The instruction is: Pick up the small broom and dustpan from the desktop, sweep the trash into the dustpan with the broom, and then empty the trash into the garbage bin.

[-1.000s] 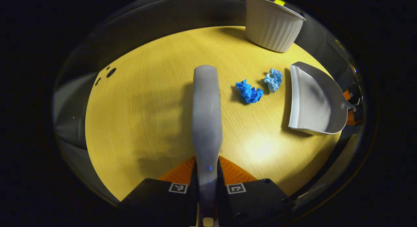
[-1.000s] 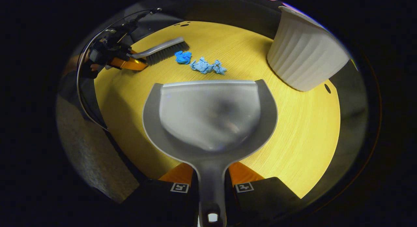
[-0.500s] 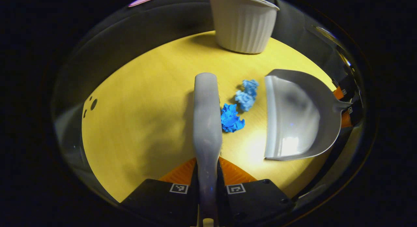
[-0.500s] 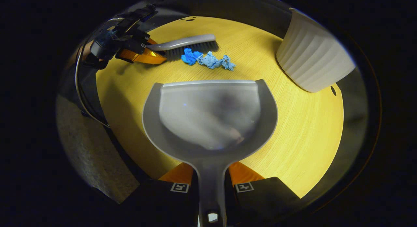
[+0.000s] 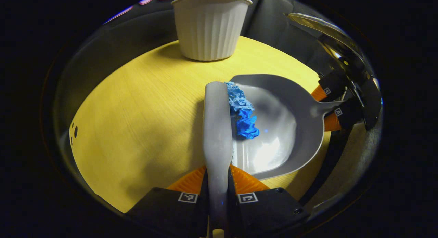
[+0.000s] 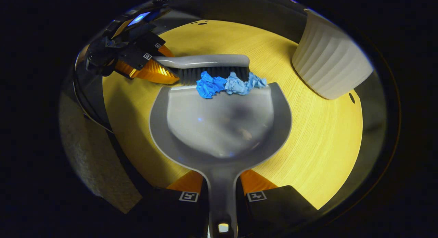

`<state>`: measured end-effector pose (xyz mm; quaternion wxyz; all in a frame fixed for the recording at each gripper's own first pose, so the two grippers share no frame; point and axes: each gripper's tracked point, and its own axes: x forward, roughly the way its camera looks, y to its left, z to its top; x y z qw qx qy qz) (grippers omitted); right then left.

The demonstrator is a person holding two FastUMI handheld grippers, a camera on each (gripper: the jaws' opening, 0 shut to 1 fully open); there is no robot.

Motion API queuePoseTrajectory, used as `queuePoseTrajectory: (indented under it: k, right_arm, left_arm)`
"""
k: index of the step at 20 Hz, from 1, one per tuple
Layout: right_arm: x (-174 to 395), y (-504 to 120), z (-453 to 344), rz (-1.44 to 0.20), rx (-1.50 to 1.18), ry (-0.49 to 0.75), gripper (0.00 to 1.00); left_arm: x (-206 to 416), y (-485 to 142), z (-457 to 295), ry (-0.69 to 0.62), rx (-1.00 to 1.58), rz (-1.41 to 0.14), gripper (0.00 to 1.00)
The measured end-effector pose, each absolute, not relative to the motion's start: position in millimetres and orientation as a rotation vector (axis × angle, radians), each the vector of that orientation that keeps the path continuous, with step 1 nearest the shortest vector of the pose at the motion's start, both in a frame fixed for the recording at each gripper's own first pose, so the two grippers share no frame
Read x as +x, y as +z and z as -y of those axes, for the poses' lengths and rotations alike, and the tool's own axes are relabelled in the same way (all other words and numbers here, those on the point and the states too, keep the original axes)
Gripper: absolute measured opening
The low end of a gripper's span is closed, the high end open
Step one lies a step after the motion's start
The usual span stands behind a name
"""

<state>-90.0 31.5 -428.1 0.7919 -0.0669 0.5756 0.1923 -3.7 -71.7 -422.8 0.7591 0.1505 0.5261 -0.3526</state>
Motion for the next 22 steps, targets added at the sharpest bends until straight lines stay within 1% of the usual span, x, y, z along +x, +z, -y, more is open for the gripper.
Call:
queuePoseTrajectory:
  k: [1,2,3,5,6,8,9,10,12,16,21,22]
  right_arm:
    - [-91,-430,-31,-1.232,-0.14,0.411,0.36]
    - [-92,-432,-32,-1.227,-0.134,0.405,0.36]
    - [-92,-432,-33,-1.223,-0.124,0.396,0.36]
    - [-97,-431,-34,-1.227,-0.107,0.364,0.36]
    - [-101,-428,-33,-1.232,-0.097,0.341,0.36]
    - [-103,-419,-28,-1.223,-0.063,0.292,0.36]
    - [-104,-413,-25,-1.217,-0.042,0.268,0.36]
    - [-105,-408,-22,-1.215,-0.026,0.242,0.36]
    - [-108,-394,-12,-1.222,-0.01,0.178,0.36]
    - [-119,-337,20,-1.214,0.073,0.039,0.36]
    - [-113,-251,66,-1.207,0.122,-0.121,0.36]
    - [-110,-234,77,-1.202,0.146,-0.148,0.36]
  left_arm:
    - [-5,-419,75,-0.784,0.321,-1.137,0.31]
    - [-5,-414,78,-0.797,0.317,-1.124,0.28]
    - [-4,-411,78,-0.792,0.322,-1.114,0.31]
    - [2,-405,70,-0.748,0.313,-1.105,0.31]
    - [4,-404,66,-0.725,0.298,-1.103,0.28]
    - [8,-401,50,-0.669,0.273,-1.103,0.28]
    - [8,-399,40,-0.646,0.265,-1.104,0.31]
    - [9,-396,32,-0.624,0.259,-1.103,0.28]
    - [11,-393,22,-0.588,0.25,-1.105,0.28]
    - [14,-396,-4,-0.554,0.231,-1.108,0.28]
    - [5,-401,-11,-0.566,0.191,-1.112,0.28]
    - [6,-403,-13,-0.571,0.185,-1.11,0.25]
